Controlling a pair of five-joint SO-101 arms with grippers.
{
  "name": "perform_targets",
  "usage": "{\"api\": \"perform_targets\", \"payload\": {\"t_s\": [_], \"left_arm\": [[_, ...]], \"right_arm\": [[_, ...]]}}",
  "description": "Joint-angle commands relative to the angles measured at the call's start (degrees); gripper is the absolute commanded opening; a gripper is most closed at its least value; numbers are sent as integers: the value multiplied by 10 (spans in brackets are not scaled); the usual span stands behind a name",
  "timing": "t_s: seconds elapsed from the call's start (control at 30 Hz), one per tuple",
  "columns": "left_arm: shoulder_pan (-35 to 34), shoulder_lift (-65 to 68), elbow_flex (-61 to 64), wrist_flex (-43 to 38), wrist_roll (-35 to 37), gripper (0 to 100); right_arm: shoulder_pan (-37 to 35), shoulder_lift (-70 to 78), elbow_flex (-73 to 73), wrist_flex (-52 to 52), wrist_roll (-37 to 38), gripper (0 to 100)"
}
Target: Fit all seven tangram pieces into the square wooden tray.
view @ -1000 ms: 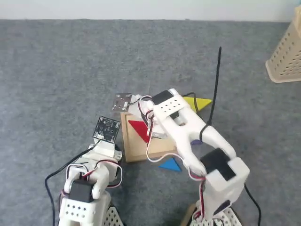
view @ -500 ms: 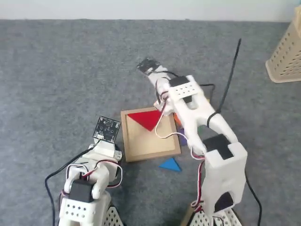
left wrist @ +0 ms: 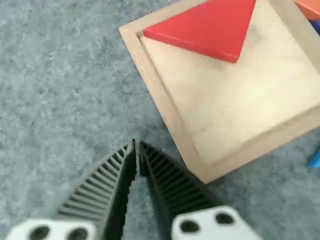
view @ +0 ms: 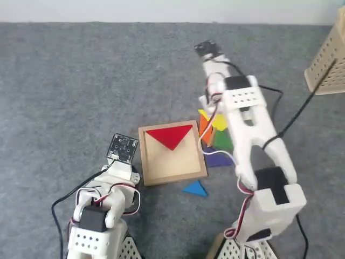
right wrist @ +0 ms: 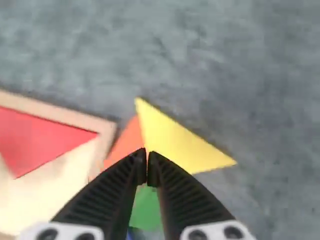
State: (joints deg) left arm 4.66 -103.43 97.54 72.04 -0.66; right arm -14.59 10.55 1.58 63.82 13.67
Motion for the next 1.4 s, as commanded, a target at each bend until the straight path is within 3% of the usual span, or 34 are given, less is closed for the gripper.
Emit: {"api": "perform_targets", "payload": {"t_s": [0.0,0.13,0.23,0.77,1.07,1.37], "left_arm": [[-2,-11,-10,4,4,12],[-2,-11,-10,4,4,12],[-2,-11,-10,4,4,12],[-2,-11,-10,4,4,12],[-2,-11,-10,4,4,12],[-2,-11,-10,4,4,12]], "right_arm": [[16,-8,-28,-28,40,61],[5,61,-56,-14,106,232],[4,116,-98,0,131,296],[-1,277,-192,50,193,299],[-33,226,-185,102,193,299],[-36,197,-146,89,193,297]]}}
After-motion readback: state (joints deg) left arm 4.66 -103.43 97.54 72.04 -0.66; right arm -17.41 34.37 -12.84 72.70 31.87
